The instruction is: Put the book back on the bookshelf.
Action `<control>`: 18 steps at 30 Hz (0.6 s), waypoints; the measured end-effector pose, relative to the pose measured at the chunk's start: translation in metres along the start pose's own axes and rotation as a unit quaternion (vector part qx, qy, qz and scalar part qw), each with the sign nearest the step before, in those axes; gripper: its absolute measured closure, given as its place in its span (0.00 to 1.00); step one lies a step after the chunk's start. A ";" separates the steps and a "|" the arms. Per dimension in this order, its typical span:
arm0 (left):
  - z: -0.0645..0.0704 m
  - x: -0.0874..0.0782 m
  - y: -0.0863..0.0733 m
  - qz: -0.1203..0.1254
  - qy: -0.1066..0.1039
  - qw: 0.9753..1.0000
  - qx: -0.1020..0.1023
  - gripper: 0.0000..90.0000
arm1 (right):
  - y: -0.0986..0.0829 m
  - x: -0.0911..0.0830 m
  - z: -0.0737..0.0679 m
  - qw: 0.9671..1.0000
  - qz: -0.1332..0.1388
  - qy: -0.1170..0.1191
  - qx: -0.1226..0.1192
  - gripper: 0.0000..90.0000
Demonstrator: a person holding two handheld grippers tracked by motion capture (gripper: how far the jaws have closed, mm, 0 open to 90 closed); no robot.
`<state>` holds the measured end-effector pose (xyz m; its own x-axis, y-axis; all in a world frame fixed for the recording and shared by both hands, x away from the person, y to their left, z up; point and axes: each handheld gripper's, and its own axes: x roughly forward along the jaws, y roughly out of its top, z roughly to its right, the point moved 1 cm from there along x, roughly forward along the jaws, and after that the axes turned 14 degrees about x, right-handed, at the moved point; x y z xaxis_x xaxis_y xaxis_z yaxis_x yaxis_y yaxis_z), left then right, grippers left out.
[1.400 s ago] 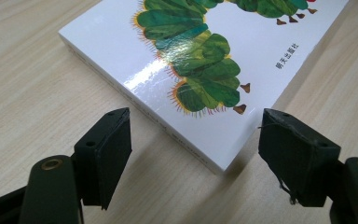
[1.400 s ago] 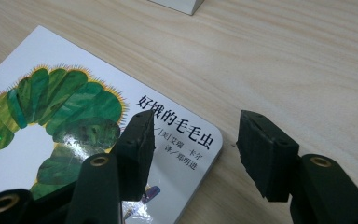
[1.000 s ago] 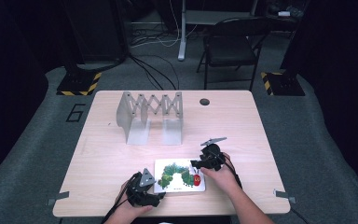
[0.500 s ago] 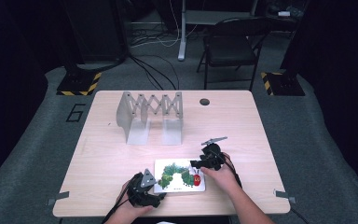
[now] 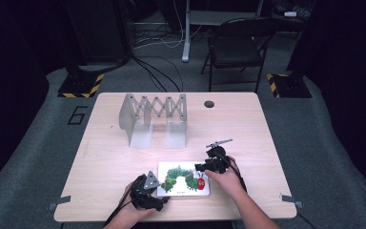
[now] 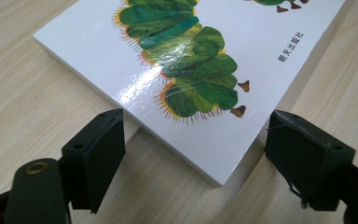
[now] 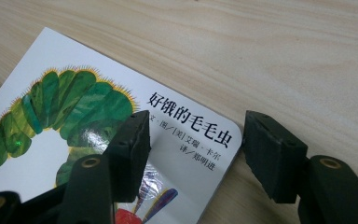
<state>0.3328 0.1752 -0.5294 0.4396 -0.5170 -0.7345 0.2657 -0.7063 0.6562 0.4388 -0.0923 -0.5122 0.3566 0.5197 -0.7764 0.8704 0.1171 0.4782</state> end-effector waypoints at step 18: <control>0.002 0.000 -0.001 -0.006 0.003 1.000 -0.007 0.13 | -0.002 -0.004 -0.004 1.000 0.003 0.004 0.014 0.47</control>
<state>0.3308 0.1749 -0.5306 0.4406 -0.5059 -0.7415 0.2832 -0.7055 0.6497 0.4344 -0.0914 -0.5085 0.3595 0.5267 -0.7703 0.8772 0.0909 0.4715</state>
